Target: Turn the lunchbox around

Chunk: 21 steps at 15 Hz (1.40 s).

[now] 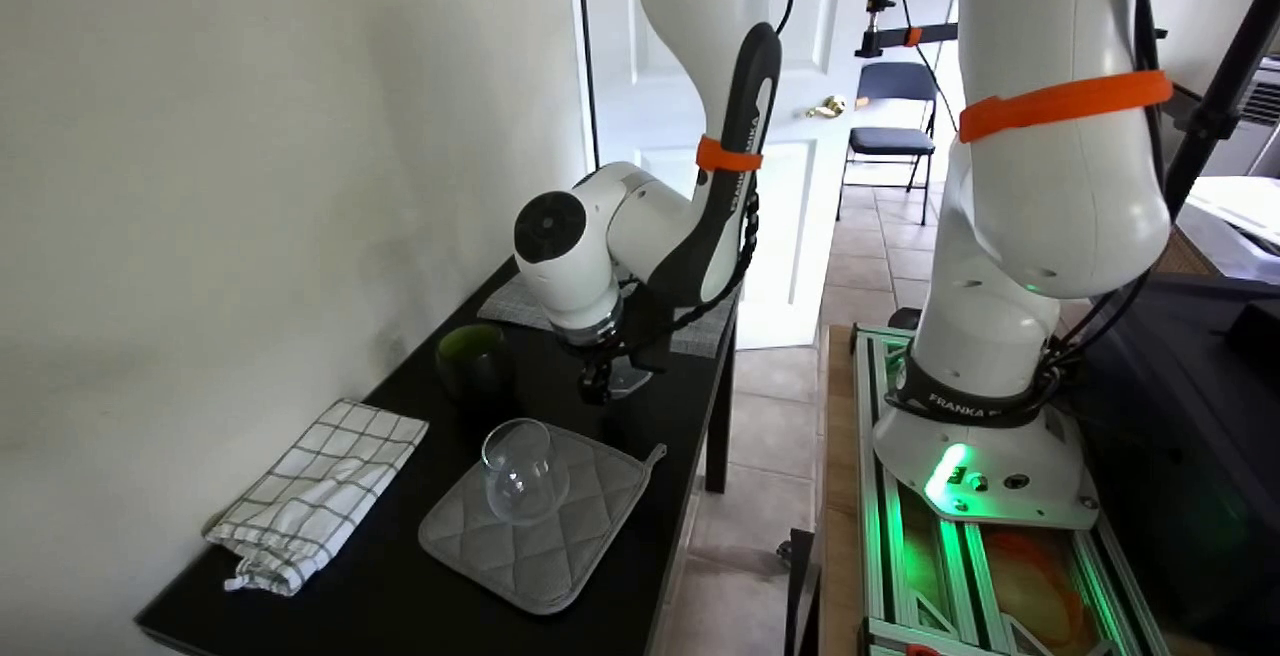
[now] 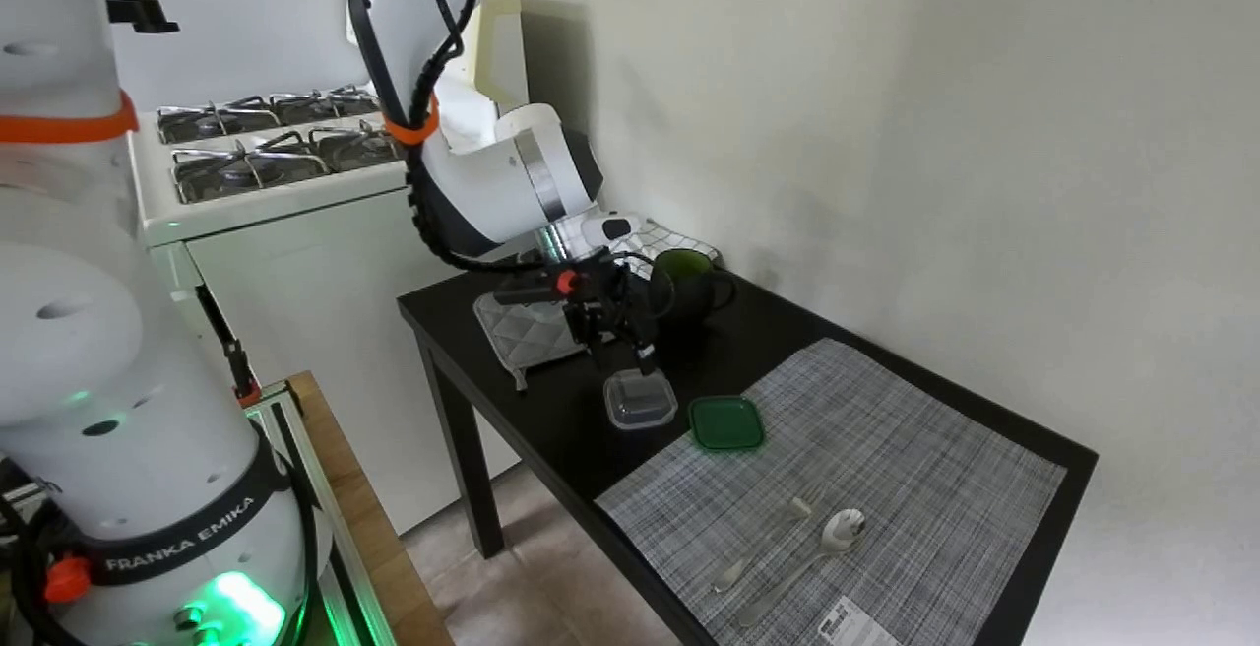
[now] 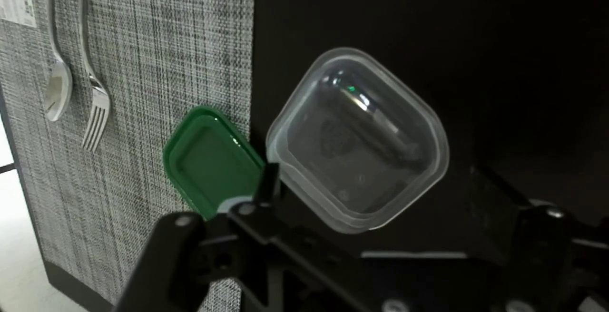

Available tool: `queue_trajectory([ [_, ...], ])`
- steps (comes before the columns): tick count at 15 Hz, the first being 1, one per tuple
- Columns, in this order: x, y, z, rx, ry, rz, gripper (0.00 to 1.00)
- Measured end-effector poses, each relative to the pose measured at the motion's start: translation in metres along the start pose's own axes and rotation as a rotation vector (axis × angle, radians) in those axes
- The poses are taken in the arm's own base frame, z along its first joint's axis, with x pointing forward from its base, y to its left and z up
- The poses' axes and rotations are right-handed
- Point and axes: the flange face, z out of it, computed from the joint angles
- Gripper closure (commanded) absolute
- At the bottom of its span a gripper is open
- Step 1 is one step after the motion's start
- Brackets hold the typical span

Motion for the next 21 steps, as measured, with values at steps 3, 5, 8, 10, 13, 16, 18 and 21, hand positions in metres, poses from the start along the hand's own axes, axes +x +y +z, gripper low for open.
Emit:
queue_trajectory([
  [3, -0.001, -0.006, 0.011, 0.003, -0.021, -0.014, 0.0],
  [5, -0.002, -0.01, 0.017, 0.005, -0.033, -0.021, 0.0],
  [8, 0.001, -0.014, 0.021, 0.004, -0.036, -0.028, 0.34],
  [10, 0.005, -0.013, 0.019, -0.004, -0.03, -0.028, 0.48],
  [13, 0.011, -0.013, 0.016, -0.01, -0.019, -0.03, 0.57],
  [16, 0.016, -0.013, 0.012, -0.016, -0.008, -0.032, 0.7],
  [18, 0.017, -0.012, 0.012, -0.015, -0.005, -0.034, 0.75],
  [21, 0.019, -0.012, 0.011, 0.005, 0.003, -0.033, 0.87],
])
